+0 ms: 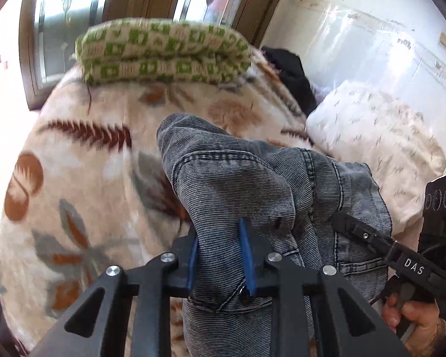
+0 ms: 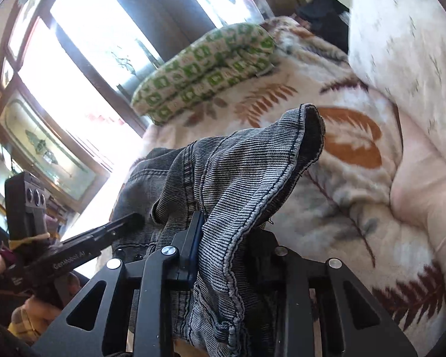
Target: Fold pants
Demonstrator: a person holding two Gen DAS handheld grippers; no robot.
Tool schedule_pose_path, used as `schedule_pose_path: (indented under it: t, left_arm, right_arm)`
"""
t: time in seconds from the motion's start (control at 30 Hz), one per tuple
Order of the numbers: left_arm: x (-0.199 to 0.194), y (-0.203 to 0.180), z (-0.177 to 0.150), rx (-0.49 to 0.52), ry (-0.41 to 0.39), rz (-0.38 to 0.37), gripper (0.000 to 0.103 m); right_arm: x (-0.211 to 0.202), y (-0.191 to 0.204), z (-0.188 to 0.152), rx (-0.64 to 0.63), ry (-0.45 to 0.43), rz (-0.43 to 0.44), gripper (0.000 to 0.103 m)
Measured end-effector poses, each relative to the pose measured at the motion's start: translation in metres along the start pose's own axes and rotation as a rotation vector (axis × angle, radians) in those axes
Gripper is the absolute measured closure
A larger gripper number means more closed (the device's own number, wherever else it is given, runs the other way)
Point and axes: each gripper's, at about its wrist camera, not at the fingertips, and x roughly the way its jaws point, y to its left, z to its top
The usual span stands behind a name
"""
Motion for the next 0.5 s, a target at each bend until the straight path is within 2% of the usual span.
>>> schedule_pose_path:
  t: [0.3, 0.4, 0.5]
  left_arm:
    - [-0.019, 0.024, 0.086, -0.027, -0.108, 0.043, 0.076]
    - [-0.010, 0.037, 0.106, -0.042, -0.114, 0.069, 0.076]
    - [0.017, 0.055, 0.112, -0.058, -0.080, 0.098, 0.076]
  right_arm:
    - [0.022, 0.040, 0.094, -0.087, -0.071, 0.056, 0.076]
    - [0.043, 0.047, 0.117, -0.107, -0.071, 0.067, 0.076]
    - [0.078, 0.043, 0.128, -0.111, -0.041, 0.052, 0.074]
